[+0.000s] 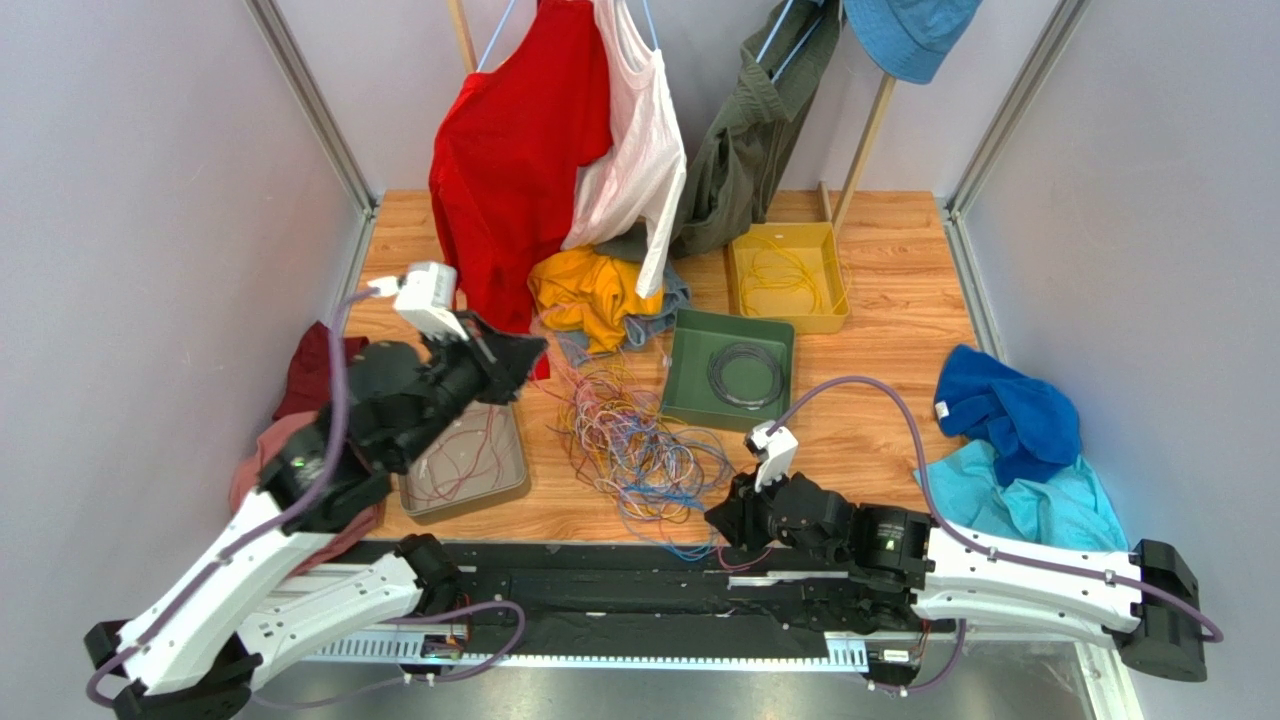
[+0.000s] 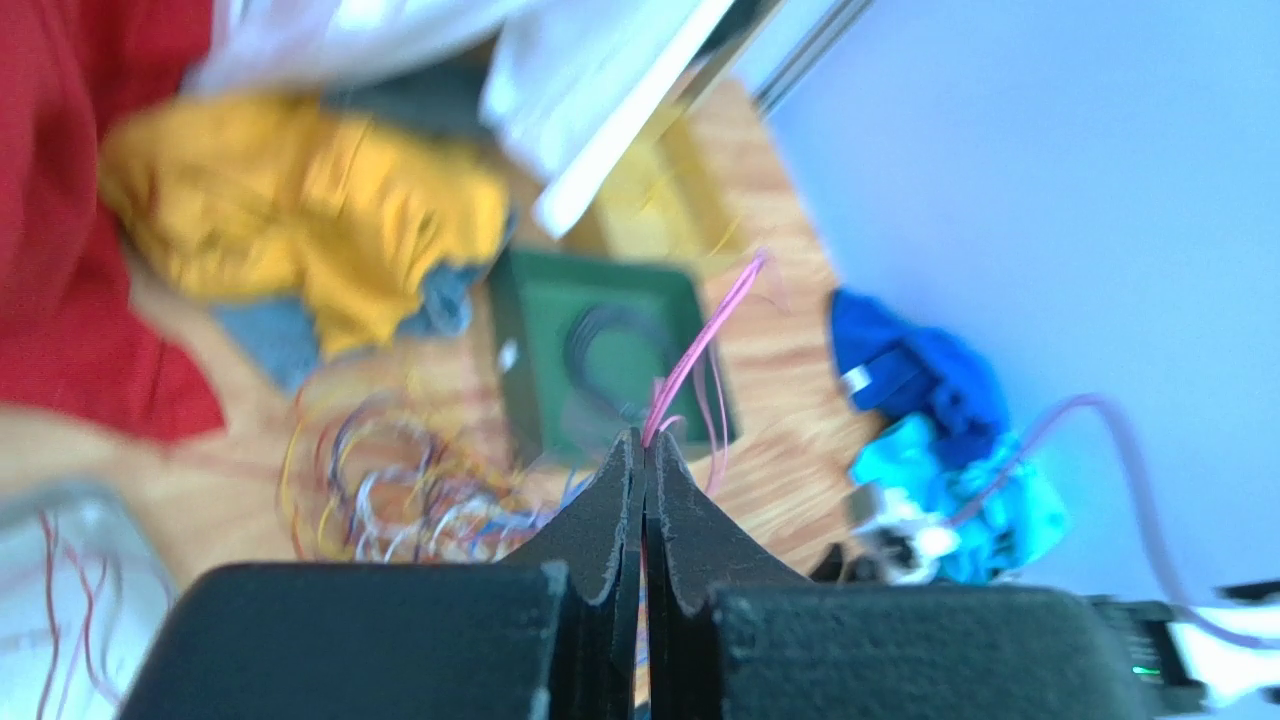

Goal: Untangle the cables

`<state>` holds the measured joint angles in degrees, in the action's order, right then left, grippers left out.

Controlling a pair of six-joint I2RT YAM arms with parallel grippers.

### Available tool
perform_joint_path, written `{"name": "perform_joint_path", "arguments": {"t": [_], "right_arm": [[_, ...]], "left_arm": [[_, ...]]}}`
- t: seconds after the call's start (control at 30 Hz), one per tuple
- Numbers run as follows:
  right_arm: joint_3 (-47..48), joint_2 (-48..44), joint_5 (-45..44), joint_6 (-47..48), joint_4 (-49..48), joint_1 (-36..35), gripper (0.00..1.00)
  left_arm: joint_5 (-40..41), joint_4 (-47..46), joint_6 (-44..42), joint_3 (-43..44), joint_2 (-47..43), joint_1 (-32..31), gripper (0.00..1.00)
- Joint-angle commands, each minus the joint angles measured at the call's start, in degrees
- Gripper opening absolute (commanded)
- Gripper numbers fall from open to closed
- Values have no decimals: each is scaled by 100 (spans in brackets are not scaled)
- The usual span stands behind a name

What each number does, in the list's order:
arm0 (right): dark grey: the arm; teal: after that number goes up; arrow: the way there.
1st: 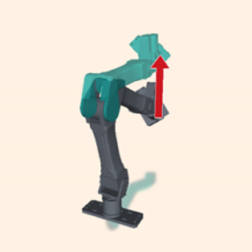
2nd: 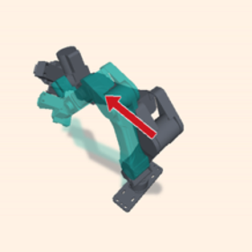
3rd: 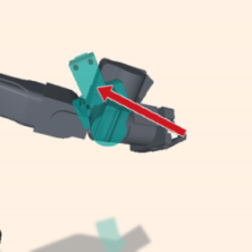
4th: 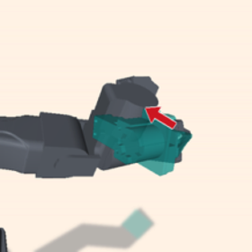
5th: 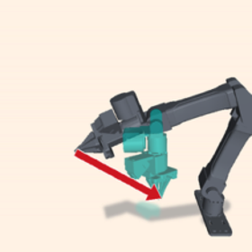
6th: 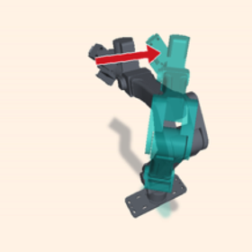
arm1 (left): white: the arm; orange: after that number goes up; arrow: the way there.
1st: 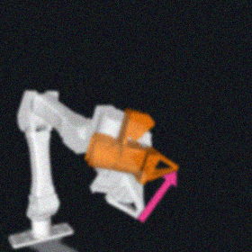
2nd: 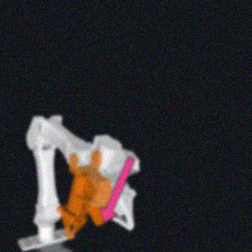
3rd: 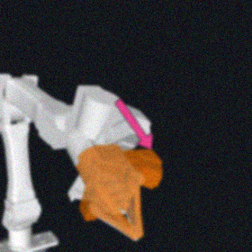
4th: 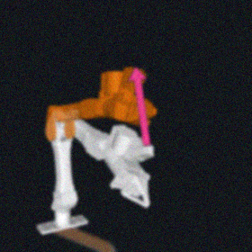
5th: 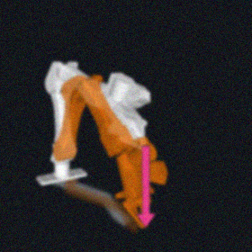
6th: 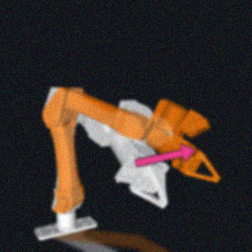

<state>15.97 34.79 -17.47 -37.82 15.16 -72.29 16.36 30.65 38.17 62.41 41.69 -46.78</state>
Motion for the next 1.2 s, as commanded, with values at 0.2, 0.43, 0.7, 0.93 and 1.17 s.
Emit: {"name": "perform_joint_path", "arguments": {"t": [0.2, 0.43, 0.7, 0.93, 1.17], "right_arm": [[591, -1016, 34, 494, -426, -4, 55], [864, -1290, 130, 749, -1206, 5, 61], [1812, -298, -63, 1751, -1955, 5, 65], [2446, 827, -151, 2455, -2561, 4, 64], [3000, 1951, -335, 2649, -2659, 66, 51]], "left_arm": [[-870, 1021, -890, 1843, 875, 11, 0], [-1354, 1101, -750, 1591, 850, 3, 0], [-1785, 723, -530, 562, 507, -6, 0], [-1943, 723, -548, 465, 419, -41, 0], [-2067, 705, -521, 315, 340, -68, 0]]}}
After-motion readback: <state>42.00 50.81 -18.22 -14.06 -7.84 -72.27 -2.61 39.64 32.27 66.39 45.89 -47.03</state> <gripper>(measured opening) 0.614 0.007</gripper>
